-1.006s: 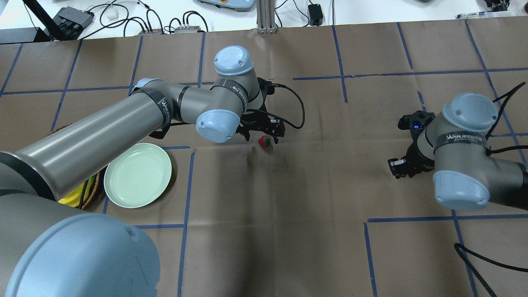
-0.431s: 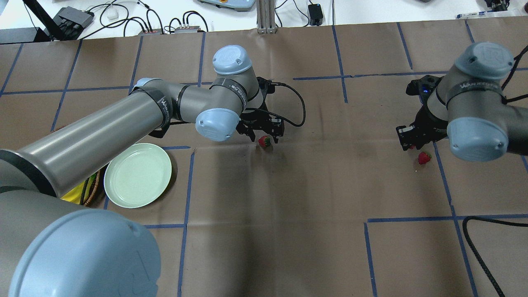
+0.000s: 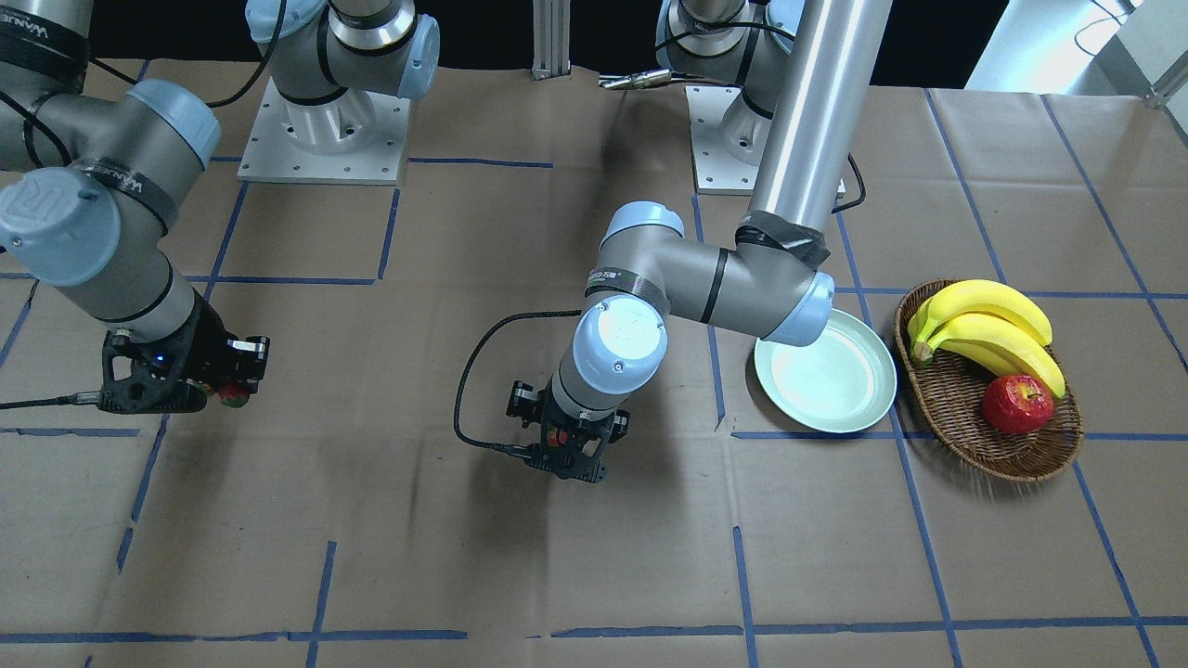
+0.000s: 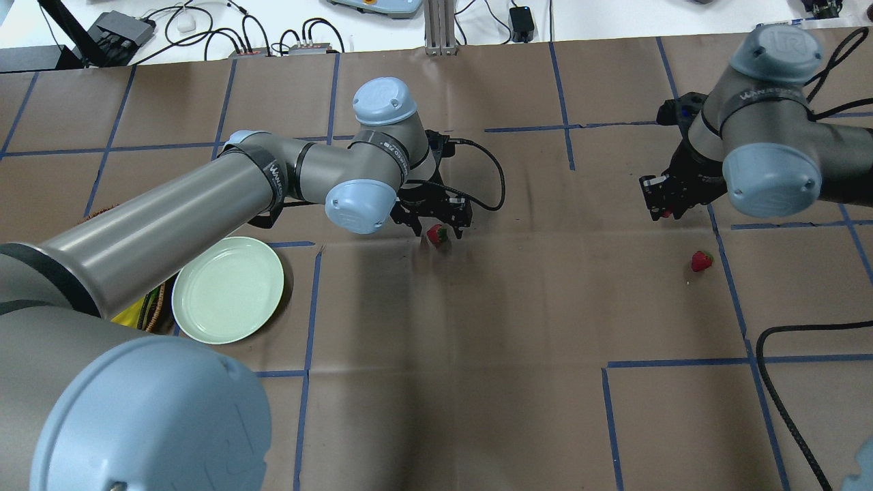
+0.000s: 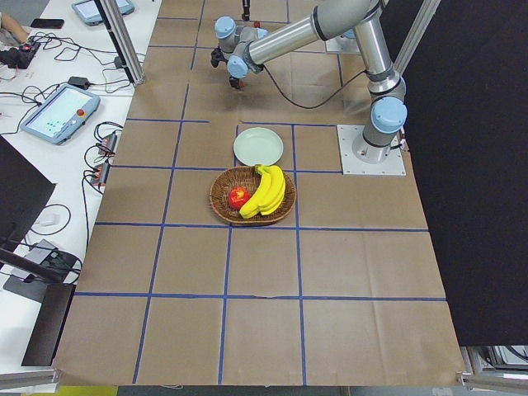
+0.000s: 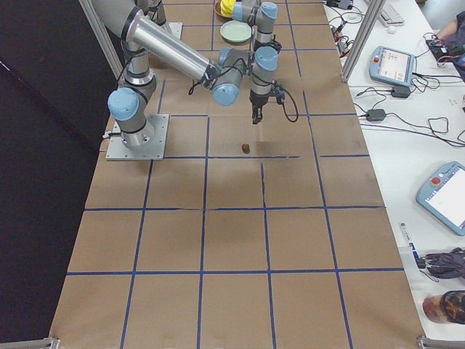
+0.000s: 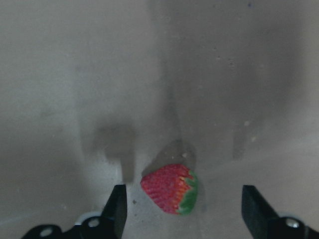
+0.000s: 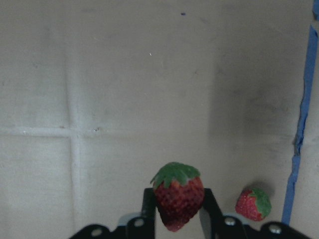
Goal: Collect all strawberries into plate
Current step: 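Grasp the center strawberry with the left gripper while the right grasps another, then carry the strawberry onto the green plate with the left gripper while the right lifts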
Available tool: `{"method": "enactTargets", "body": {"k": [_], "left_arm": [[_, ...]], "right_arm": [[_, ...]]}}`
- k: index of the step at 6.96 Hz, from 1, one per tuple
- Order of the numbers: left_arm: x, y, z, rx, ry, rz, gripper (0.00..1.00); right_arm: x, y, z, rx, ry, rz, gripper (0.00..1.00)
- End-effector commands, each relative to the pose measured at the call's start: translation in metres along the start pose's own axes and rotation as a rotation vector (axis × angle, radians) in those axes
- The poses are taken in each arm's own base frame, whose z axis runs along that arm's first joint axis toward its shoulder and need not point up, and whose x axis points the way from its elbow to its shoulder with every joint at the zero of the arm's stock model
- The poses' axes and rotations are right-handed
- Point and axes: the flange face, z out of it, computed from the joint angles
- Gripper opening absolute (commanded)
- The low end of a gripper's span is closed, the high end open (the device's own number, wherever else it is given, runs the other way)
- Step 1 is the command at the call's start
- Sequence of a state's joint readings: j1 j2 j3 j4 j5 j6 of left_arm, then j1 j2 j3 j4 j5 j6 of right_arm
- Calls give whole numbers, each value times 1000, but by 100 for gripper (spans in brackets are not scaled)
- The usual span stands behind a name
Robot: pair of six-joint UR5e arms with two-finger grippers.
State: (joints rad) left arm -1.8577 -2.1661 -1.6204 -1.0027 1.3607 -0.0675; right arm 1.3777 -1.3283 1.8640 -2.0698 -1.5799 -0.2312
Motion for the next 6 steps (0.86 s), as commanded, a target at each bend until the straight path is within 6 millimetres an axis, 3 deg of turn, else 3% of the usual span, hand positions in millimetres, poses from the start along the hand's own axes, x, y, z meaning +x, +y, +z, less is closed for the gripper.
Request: {"method": "enactTargets", "body": {"k": [1,2,3,4,5,6], "left_arm": [[0,0,6,-9,1,-4,45],[-1,-1,5,-7,0,-6,11],[-1,0,2,-3,-2,-5,0],[0,0,-18,30,-5,10,0],[-13,4,-58,77,-24,13,0],[-58,20,-100,79,-108,50,0]], "right_arm": [[-11,-21,5,-2,4,-2,20],[-11,-21,4,-1,4,-3,20],[-10,-21,4,1,4,-2,20],[-11,-23,1,7,6,-3,20],[-13,-23,-2,13,7,-6,20],[-22,-23,-4,16,5,9,20]]}}
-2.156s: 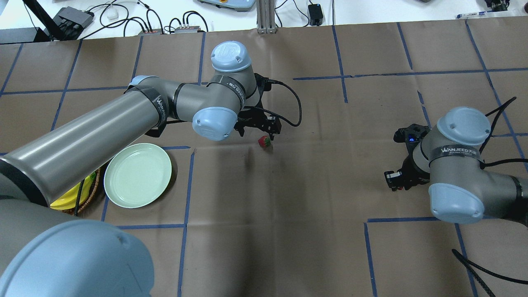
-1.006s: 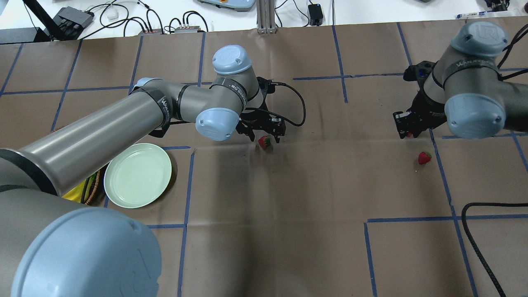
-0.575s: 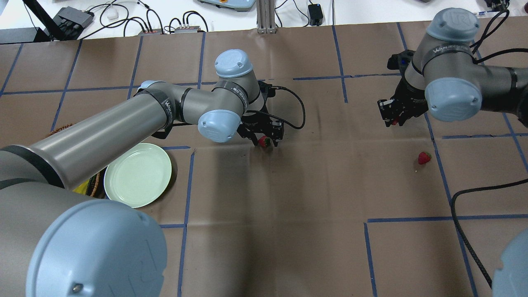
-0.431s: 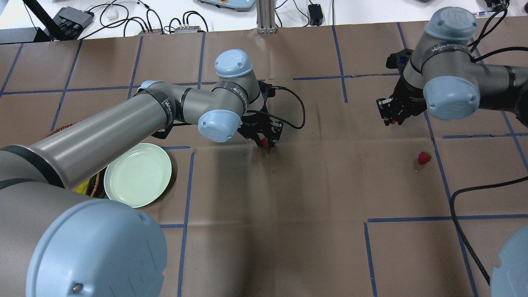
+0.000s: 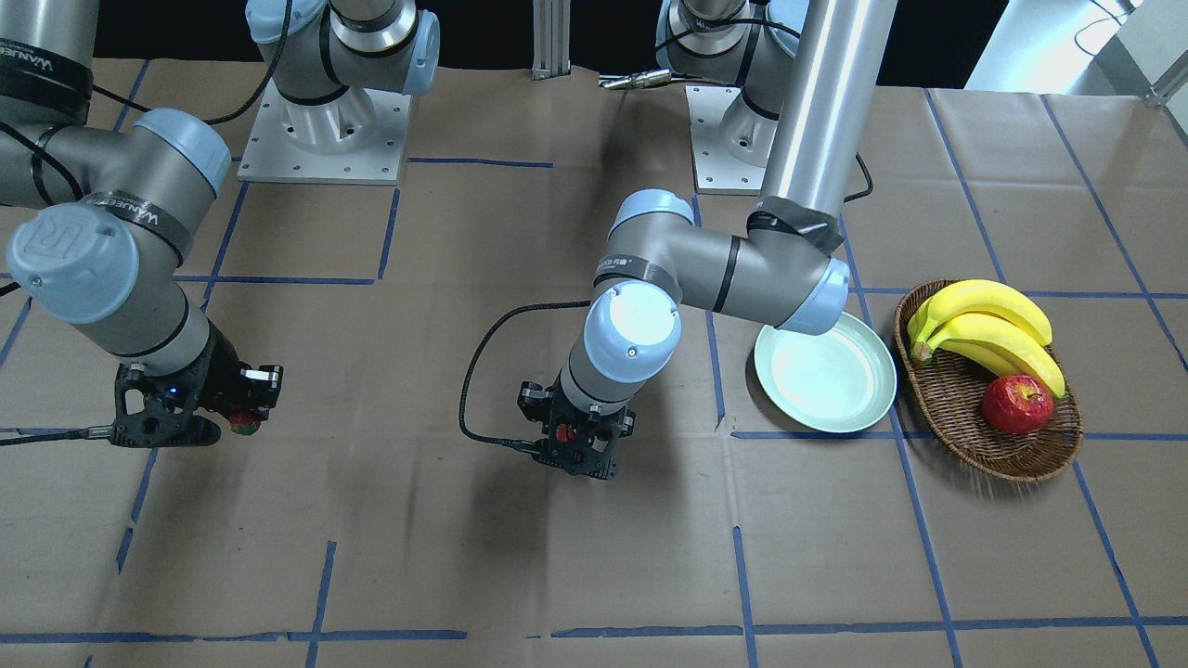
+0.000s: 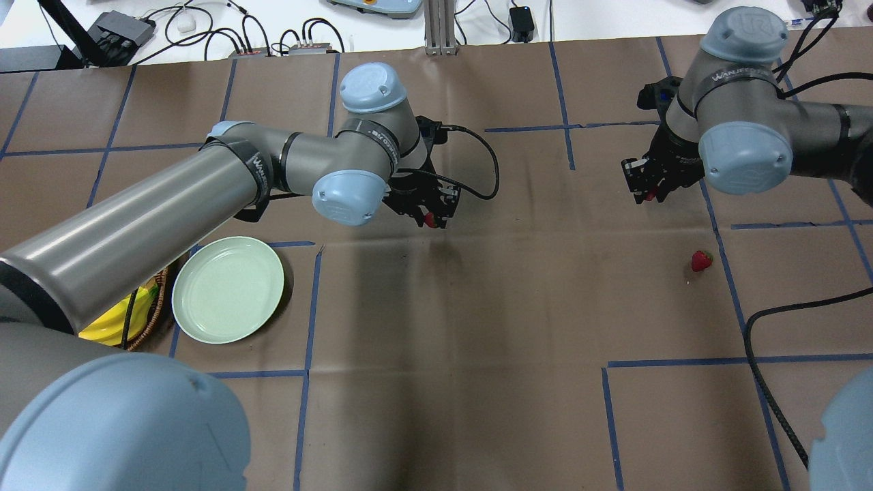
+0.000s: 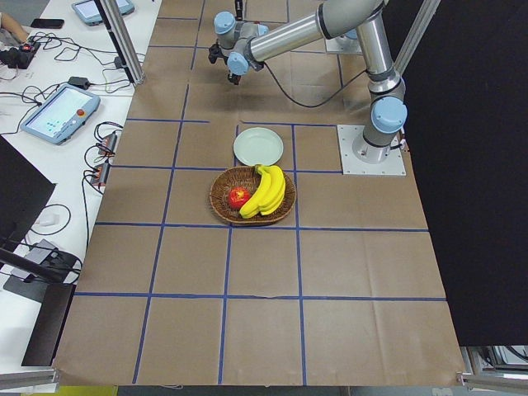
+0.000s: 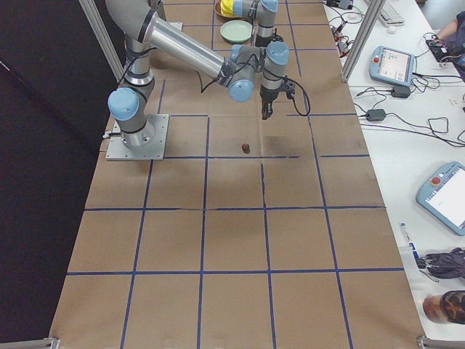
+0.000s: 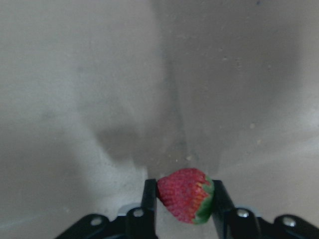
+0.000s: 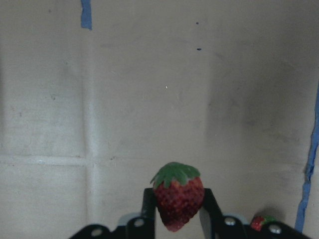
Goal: Collect all strawberries into plate
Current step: 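Carry the strawberry onto the green plate with the left gripper while the right lifts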
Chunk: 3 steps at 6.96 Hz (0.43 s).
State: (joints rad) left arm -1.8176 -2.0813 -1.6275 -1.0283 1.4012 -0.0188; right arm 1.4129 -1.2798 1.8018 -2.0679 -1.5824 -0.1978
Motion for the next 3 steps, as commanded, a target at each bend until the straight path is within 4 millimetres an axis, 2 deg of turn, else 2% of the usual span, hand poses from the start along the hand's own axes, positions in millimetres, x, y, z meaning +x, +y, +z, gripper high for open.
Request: {"method": "enactTargets", "body": {"k": [1,2,3], "left_arm": [[-76,39,-72,3,-103,65,0],[-115,76,-79,-34,-218,90,0],[-158,121,-83,-88,-310,120,0]], "right_arm": [[-43,-1,-4,10,1,37,20],[-98,-3,-8,20,2,84,20],[-165,2,10,0,1,107,20]]}}
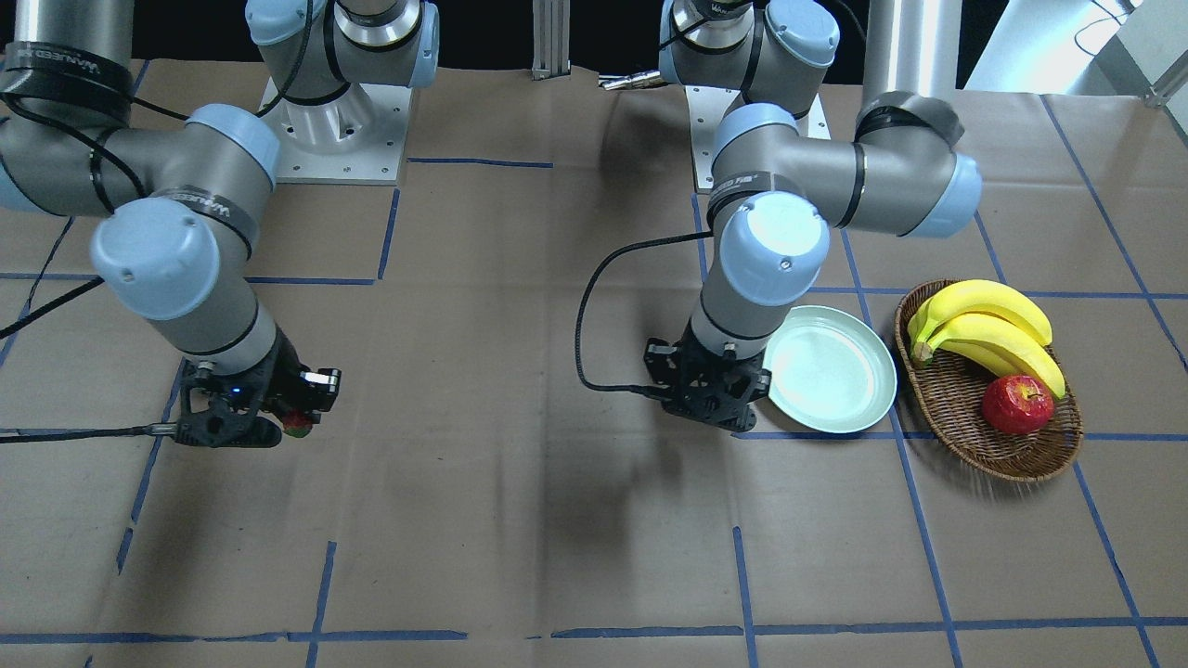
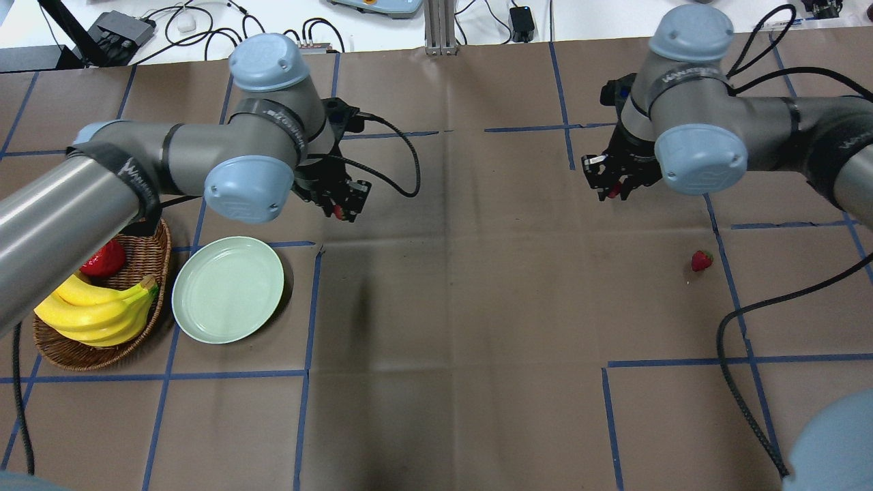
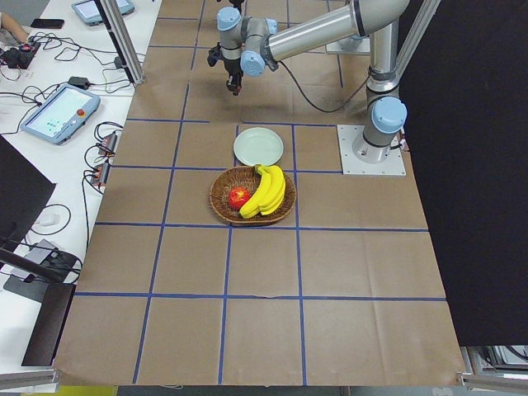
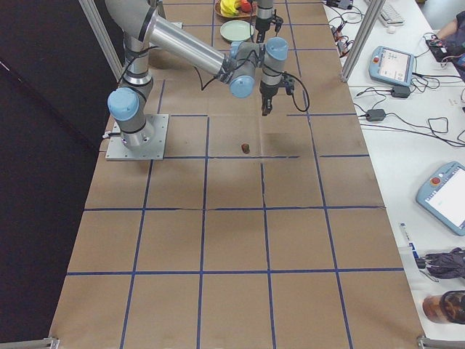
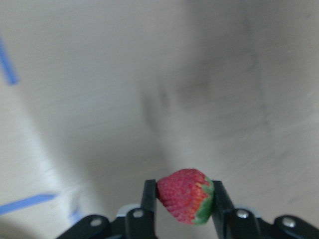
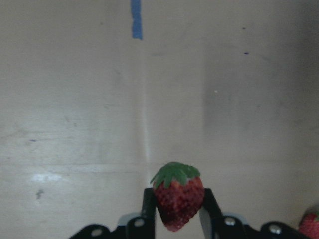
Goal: Collect all strawberries into plate
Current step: 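Carry the strawberry onto the green plate with the left gripper while the right lifts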
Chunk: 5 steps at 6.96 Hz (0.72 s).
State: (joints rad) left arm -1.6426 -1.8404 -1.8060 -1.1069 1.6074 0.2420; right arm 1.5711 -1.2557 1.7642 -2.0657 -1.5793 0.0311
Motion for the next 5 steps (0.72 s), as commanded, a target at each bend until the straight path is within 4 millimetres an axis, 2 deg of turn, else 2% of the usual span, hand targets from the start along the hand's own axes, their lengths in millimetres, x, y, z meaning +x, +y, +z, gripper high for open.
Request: {"method": "enactTargets", "body": {"k": [1,2,3,4,5], "left_arm": [[-87,97,18,-87,-100,26,0],[-124,125,48,-100,-84,22,1],[-135,139,76,-95,-82,-3,6],[-130,147,91,-95,-76,-9,35],[-130,146,90,-82,-62,-10,86]], "right_arm": [[-137,18,26,-20,-7,72,20],[-197,19,35,-22,-33,107,20],[-241,17,48,-23,-33,124,20],[-273,21,68,-37,-23,123,20],[-272,20,72,-45,-18,126,20]]}}
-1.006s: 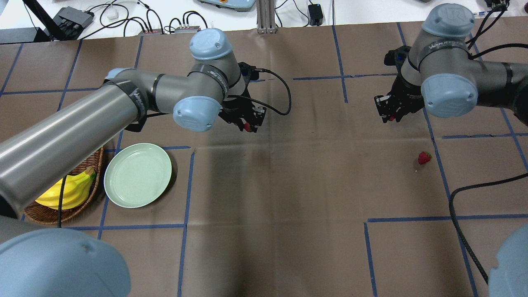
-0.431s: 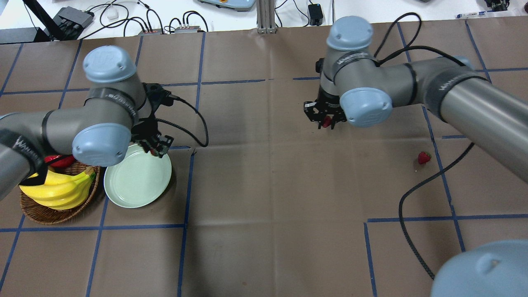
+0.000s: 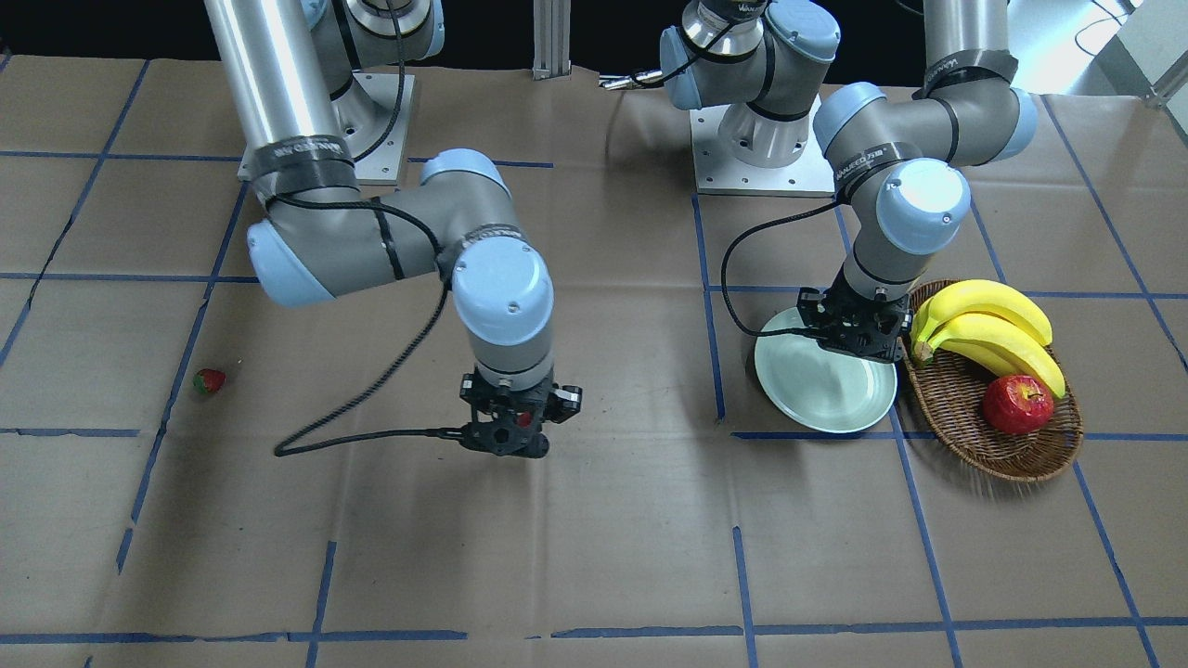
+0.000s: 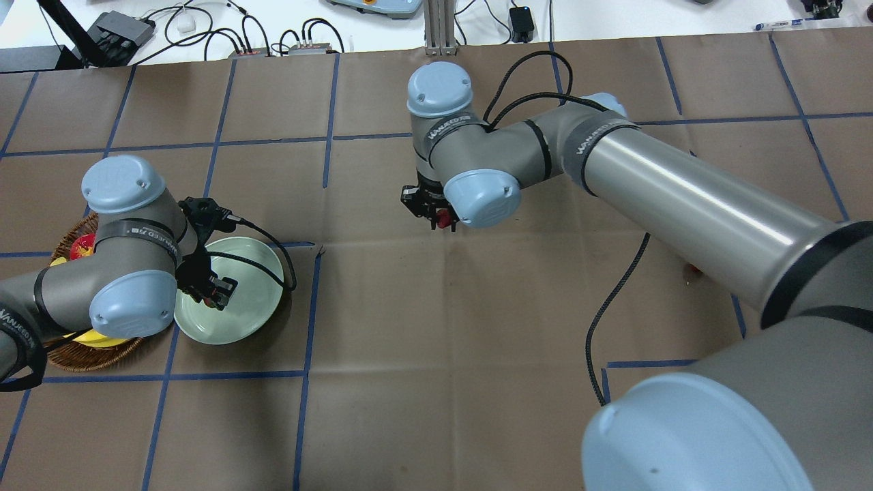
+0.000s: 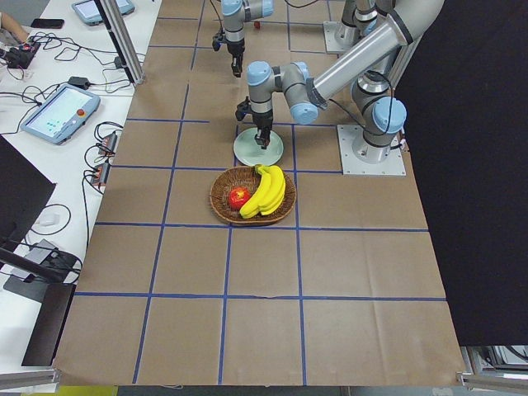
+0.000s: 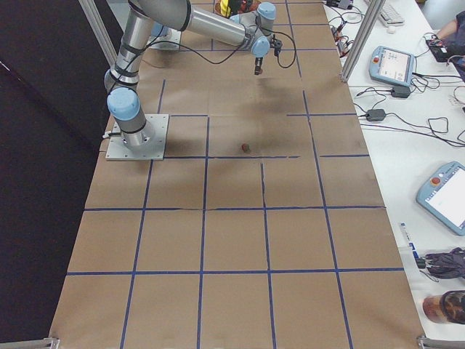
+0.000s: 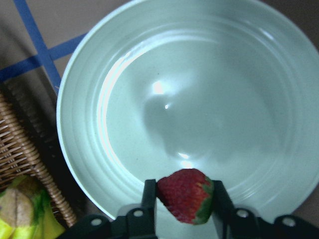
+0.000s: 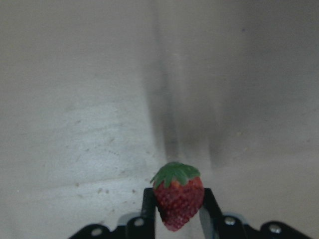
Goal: Collect all strawberries into plate
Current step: 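Carry the strawberry onto the green plate with the left gripper while the right lifts, then release the strawberry at center with the right gripper while the left withdraws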
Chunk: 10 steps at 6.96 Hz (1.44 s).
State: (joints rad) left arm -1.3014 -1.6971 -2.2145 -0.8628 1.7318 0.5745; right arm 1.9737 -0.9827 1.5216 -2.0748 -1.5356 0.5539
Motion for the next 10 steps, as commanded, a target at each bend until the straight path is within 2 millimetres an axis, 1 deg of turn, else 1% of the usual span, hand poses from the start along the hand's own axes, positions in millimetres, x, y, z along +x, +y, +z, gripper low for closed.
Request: {"method": "enactTargets", "body": {"k": [1,2,3,4,5,6,7,8,9,10], "left_arm": [[-1,3,7,19,23,-7,96],[-1,3,5,23,21,-7,99],[-2,3,4,25,19,-9,99],[3,2,-4,57,40,-25,99],[9,-3,-10,108,113,-53,99],[17,-8,-23,132,120,-97,99],[27,-9,-38,130,144,-111,99],[42,-13,-67,163,215,-156,99],[60,-24,-97,162,213,-174,99],[89,-39,-124,163,207,-156,99]], "right_arm": [[-4,-4,17,-21,15,19,20],[0,-8,18,-20,20,23,25],[4,-11,18,-16,27,25,89],[7,-15,10,-15,14,37,100],[7,-15,-8,1,2,36,100],[19,-14,-37,2,1,38,100],[55,-19,-70,-5,9,-23,100],[114,-40,-99,-33,19,-49,100],[161,-52,-115,-56,28,-93,100],[210,-60,-109,-75,68,-137,100]]}}
